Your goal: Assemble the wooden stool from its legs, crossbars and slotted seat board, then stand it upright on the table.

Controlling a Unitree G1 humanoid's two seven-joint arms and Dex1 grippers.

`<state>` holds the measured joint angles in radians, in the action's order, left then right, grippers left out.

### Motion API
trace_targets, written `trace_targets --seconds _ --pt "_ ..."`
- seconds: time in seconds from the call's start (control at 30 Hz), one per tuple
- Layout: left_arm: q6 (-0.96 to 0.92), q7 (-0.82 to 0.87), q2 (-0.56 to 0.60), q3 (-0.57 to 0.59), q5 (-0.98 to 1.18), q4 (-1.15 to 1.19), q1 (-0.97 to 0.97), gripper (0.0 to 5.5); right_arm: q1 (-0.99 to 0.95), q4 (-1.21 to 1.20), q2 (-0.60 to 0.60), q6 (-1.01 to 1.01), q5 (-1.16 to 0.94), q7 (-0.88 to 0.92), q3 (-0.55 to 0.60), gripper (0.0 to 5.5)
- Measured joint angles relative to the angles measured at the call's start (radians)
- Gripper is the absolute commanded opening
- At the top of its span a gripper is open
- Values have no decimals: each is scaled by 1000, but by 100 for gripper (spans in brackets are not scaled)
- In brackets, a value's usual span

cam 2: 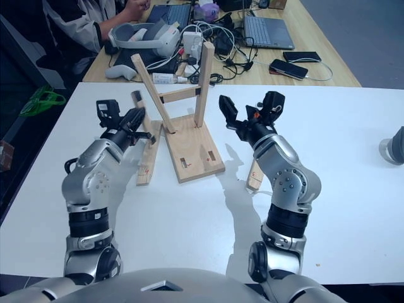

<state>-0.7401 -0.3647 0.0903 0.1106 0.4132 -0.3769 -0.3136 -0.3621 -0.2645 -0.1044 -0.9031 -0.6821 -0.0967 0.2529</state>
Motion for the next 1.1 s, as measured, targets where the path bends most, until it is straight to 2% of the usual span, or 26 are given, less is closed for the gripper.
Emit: trace_targets --seconds 0.13,0.2,0.33,0.53,0.57,0.9,1.1 --pt "-202 -130 86 -7 267 -153 -6 40 -39 52 -66 -30 -7 -54 -10 540" --pt "-255 -169 143 -9 329 -175 -17 40 -75 70 -78 -40 -29 -80 -3 540" --pt "-269 -192 209 -51 346 -182 -17 40 -104 80 -100 -72 -72 -110 7 540" --pt "-241 -190 221 -114 342 -180 -17 40 -111 63 -81 -131 -155 -107 10 540" --pt "-230 -189 221 -126 341 -178 -18 40 -111 58 -69 -141 -163 -106 5 508" --pt "-160 -205 266 -214 280 -158 -22 40 -111 -9 -11 -167 -226 -54 -33 342" --pt "-111 -223 306 -270 221 -154 -22 40 -111 -30 1 -181 -246 -45 -55 342"
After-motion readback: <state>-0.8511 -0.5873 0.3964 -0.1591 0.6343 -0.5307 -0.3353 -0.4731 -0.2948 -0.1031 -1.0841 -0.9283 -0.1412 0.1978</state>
